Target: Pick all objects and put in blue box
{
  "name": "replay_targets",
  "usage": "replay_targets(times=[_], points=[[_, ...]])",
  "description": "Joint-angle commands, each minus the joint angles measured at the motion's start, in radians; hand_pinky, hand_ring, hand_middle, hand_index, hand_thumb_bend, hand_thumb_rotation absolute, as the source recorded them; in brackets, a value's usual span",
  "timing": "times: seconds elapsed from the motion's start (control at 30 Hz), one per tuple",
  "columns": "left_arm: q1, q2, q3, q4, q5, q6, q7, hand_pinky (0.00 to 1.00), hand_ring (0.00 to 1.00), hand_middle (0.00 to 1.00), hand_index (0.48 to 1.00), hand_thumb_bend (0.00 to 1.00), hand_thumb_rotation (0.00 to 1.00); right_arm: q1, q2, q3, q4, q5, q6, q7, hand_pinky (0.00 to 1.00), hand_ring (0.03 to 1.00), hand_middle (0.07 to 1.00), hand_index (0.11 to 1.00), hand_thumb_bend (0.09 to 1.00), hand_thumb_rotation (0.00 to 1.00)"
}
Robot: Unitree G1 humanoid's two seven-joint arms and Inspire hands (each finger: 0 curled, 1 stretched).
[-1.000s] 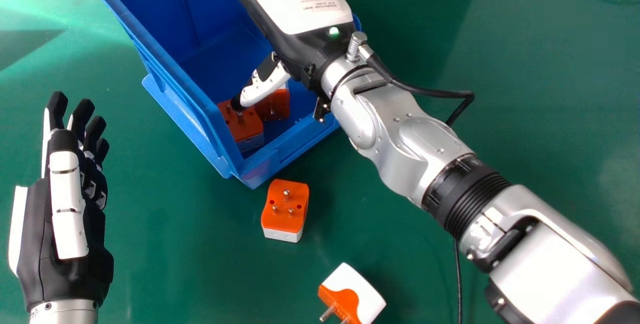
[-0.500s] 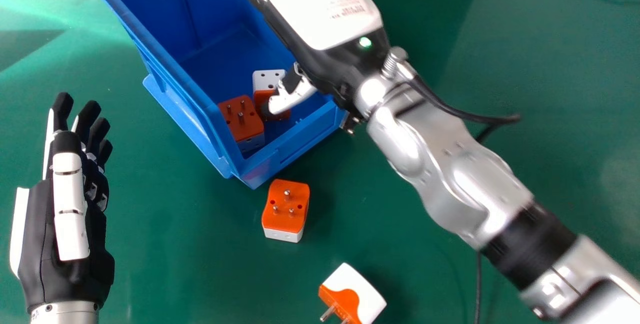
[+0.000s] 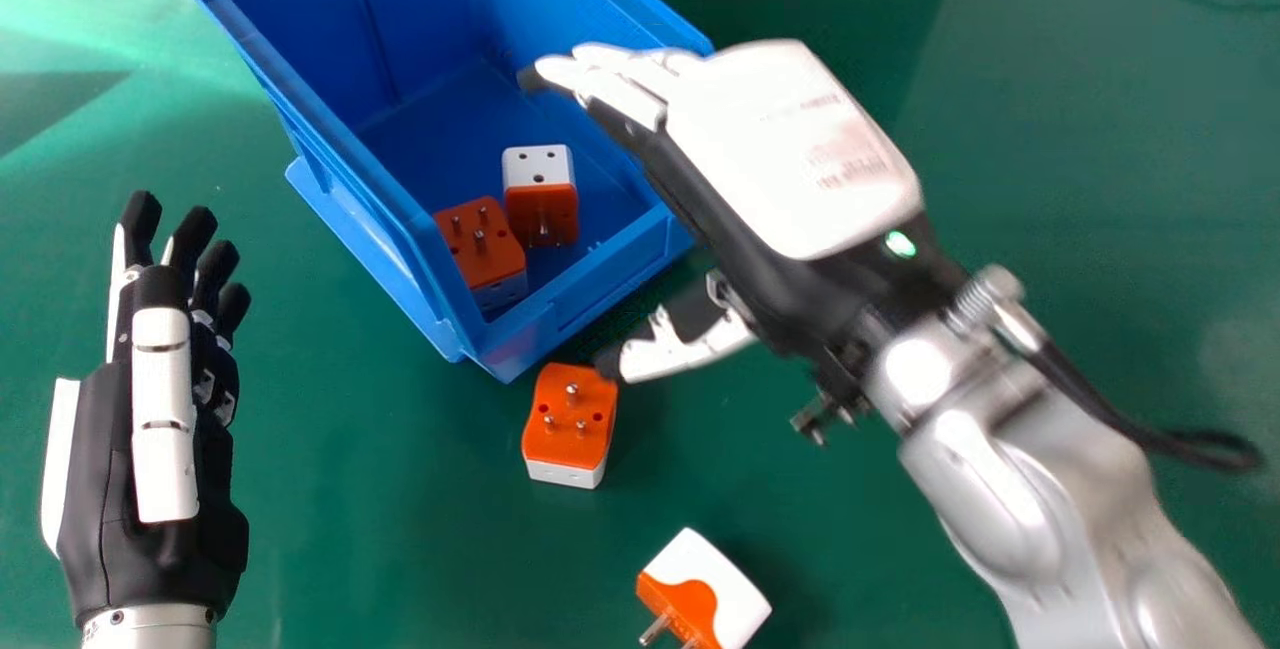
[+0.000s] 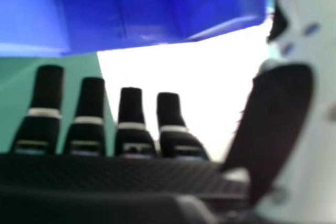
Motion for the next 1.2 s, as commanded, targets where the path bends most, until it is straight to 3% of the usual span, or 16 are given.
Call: replay_targets(times=[0.0, 0.17, 0.23, 0.47, 0.63, 0.83, 1.03, 1.17], points=[[0.003, 0.003, 0.004, -0.006, 0.001, -0.016, -0.006, 0.94, 0.95, 0.96, 0.994, 0.49, 0.88, 0.058, 0.002, -0.041, -0.08, 0.012, -0.008, 0.003, 0.67, 0.822, 0.873, 0.852, 0.762, 0.23], [-0.007, -0.002, 0.004, 0.013, 0.002, -0.028, -0.009, 0.94, 0.95, 0.96, 0.991, 0.47, 0.89, 0.23, -0.005, -0.092, -0.149, 0.017, -0.06, -0.047, 0.66, 0.822, 0.878, 0.854, 0.742, 0.24], [-0.009, -0.008, 0.005, 0.02, -0.008, -0.031, -0.013, 0.94, 0.95, 0.96, 0.989, 0.46, 0.89, 0.289, -0.002, -0.108, -0.158, 0.025, -0.091, -0.079, 0.66, 0.82, 0.877, 0.854, 0.734, 0.25], [-0.005, -0.017, 0.007, 0.033, -0.029, -0.044, -0.028, 0.92, 0.94, 0.95, 0.972, 0.45, 0.86, 0.461, 0.005, -0.139, -0.176, 0.043, -0.18, -0.145, 0.66, 0.825, 0.883, 0.863, 0.692, 0.3], [0.009, -0.016, -0.001, 0.026, -0.015, -0.046, -0.028, 0.9, 0.92, 0.93, 0.953, 0.44, 0.81, 0.524, -0.011, -0.163, -0.144, 0.059, -0.252, -0.17, 0.67, 0.833, 0.889, 0.869, 0.658, 0.35], [0.01, -0.015, -0.005, 0.048, -0.017, -0.056, -0.045, 0.9, 0.92, 0.93, 0.957, 0.45, 0.8, 0.548, -0.019, -0.175, -0.06, 0.071, -0.324, -0.202, 0.66, 0.813, 0.872, 0.849, 0.679, 0.35], [0.005, -0.008, -0.007, 0.062, 0.007, -0.062, -0.042, 0.92, 0.93, 0.94, 0.961, 0.45, 0.81, 0.532, -0.005, -0.167, 0.005, 0.062, -0.339, -0.216, 0.64, 0.799, 0.86, 0.838, 0.699, 0.35], [0.008, -0.004, -0.008, 0.053, 0.015, -0.049, -0.039, 0.94, 0.94, 0.95, 0.969, 0.45, 0.83, 0.513, 0.006, -0.155, 0.054, 0.043, -0.339, -0.223, 0.63, 0.788, 0.851, 0.829, 0.72, 0.34]])
